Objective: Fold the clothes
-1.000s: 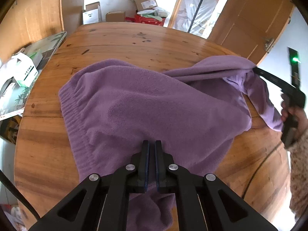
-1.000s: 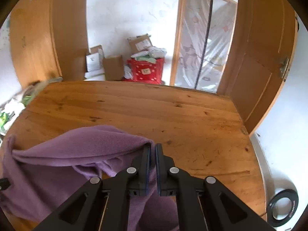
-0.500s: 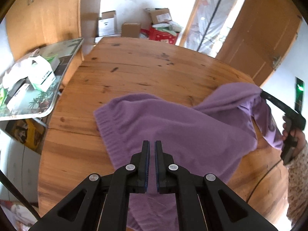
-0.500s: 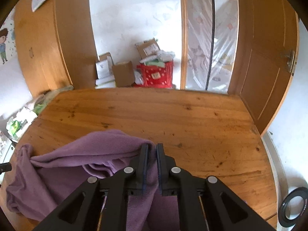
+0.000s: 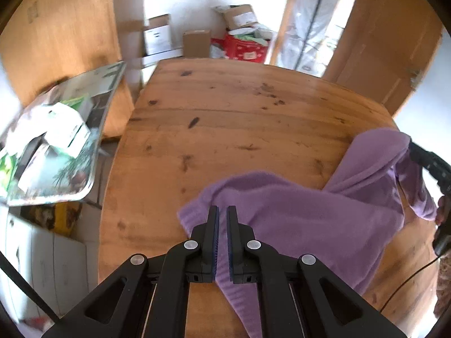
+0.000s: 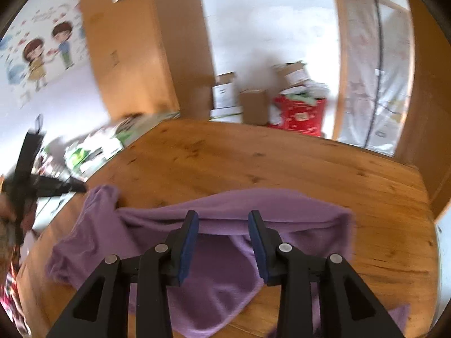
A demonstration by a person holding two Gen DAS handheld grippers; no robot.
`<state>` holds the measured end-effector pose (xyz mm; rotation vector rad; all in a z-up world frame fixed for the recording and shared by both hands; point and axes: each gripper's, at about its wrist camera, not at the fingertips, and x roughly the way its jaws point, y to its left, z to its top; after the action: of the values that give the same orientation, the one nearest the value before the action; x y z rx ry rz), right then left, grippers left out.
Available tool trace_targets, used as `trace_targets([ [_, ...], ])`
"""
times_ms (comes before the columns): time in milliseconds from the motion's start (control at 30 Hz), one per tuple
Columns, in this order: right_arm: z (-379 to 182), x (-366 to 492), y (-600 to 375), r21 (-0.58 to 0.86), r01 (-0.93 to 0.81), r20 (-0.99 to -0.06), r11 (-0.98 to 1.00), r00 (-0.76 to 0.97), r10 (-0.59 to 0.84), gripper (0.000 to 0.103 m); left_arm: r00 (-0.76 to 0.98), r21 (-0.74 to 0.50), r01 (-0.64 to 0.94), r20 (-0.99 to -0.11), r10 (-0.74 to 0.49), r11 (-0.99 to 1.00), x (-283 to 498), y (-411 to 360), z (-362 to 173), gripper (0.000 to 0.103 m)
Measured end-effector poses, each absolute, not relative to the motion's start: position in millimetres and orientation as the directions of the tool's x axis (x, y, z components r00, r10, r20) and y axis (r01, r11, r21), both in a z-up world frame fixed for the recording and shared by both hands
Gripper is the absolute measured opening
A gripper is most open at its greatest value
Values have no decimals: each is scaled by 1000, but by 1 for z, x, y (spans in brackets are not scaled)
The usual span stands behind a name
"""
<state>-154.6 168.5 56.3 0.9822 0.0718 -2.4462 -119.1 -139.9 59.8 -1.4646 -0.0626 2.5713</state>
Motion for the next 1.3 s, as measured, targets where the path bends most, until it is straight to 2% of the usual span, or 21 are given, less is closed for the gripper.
trace_targets([
  [33,54,-154,163,134,478,-665,-868,-606,-437,37,-491,-126,-155,-851,187,-980,-124,-140,59,12],
  [133,45,-153,146,157,515,-673,-843,-569,-473,37,-469,-97,-197,-865,181,-976,-136,-135,55,13],
  [267,39,-153,135,179,542,-674,-821,-540,-503,37,-429,-188,-243,-859,279,-952,-152,-138,49,13],
  [533,31,-153,120,207,564,-685,-799,-500,-531,37,-396,-170,-264,-879,267,-950,-159,-138,39,13],
  [600,29,-153,118,213,567,-685,-796,-493,-535,37,-388,-175,-267,-881,272,-948,-157,-139,39,19],
  [767,26,-152,114,228,569,-685,-790,-483,-545,37,-362,-197,-305,-881,305,-932,-146,-139,30,21],
  [1033,20,-150,111,243,571,-689,-784,-468,-554,37,-421,-205,-306,-847,326,-930,-141,-140,27,23],
  [1200,14,-149,111,245,557,-696,-794,-469,-544,37,-519,-88,-332,-814,260,-939,-126,-128,24,23],
  [1300,10,-147,110,243,554,-704,-796,-464,-538,37,-561,35,-348,-808,178,-937,-120,-112,22,24],
])
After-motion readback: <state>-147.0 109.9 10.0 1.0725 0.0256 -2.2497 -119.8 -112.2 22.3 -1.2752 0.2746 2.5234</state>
